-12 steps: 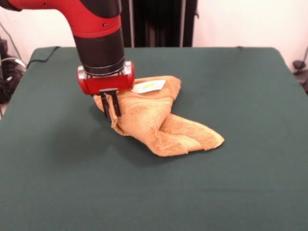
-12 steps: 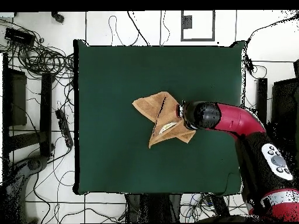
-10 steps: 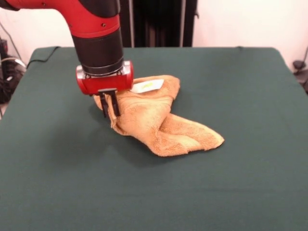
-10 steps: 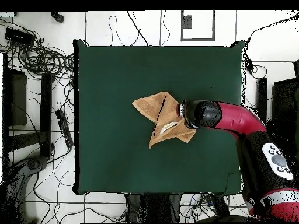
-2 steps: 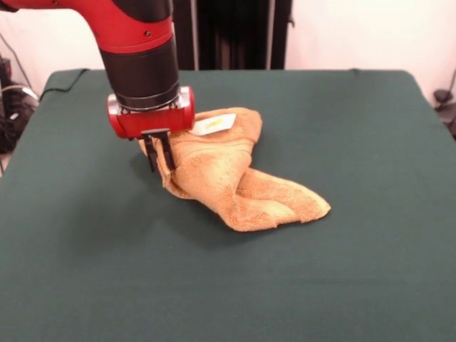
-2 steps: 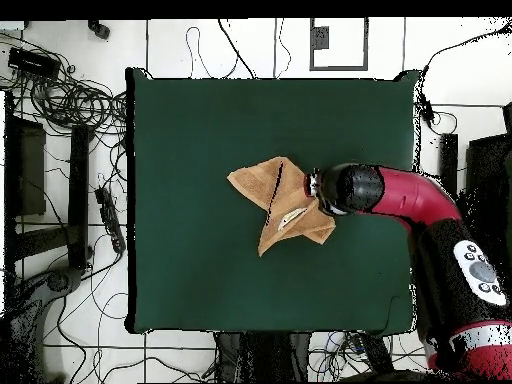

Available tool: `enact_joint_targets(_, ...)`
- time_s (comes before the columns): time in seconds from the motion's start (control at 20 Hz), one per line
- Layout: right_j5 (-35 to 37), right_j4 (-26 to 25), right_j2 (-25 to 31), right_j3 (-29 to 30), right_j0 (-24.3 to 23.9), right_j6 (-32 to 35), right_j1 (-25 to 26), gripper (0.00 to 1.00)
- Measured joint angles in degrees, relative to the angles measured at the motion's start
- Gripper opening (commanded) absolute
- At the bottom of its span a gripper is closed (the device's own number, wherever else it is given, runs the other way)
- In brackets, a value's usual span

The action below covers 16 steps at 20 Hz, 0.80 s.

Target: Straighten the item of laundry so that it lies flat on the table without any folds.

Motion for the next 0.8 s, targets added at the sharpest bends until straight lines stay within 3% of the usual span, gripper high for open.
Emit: enact_joint_targets(0.8,8.69,-0.56,2.76,-5.31,-1.00,-0.07,0.11,0.00)
